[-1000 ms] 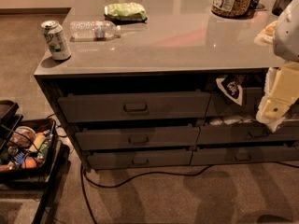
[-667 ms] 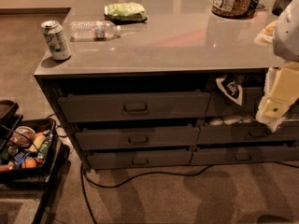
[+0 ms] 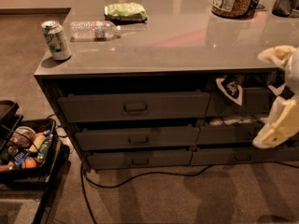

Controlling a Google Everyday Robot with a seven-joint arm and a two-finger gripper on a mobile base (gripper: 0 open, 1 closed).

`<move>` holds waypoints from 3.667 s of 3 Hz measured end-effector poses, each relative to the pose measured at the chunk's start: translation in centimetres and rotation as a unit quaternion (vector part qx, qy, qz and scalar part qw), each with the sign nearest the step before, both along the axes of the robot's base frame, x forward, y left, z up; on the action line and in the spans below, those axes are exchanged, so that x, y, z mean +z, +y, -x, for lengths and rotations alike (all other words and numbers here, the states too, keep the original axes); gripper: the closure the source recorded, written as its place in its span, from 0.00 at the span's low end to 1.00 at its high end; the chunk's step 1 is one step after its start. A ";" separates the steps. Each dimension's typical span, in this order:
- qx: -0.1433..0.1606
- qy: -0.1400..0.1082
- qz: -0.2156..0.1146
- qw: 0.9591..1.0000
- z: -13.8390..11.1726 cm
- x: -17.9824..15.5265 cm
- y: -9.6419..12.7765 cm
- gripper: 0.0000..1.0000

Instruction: Open middle drawer

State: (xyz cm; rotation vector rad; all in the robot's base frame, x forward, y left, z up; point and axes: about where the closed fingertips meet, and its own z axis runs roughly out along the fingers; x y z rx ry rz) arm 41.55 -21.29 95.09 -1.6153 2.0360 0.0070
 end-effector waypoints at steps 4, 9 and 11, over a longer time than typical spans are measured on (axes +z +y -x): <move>0.093 -0.032 -0.076 0.992 -1.5 -10.2 5.9 0.00; 0.164 -0.043 -0.067 0.983 -7.9 -24.9 8.3 0.00; 0.143 -0.083 -0.081 0.983 -11.8 -31.6 8.9 0.00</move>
Offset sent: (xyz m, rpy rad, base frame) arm 0.0188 0.0770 -0.1074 0.3060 -0.1152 0.2303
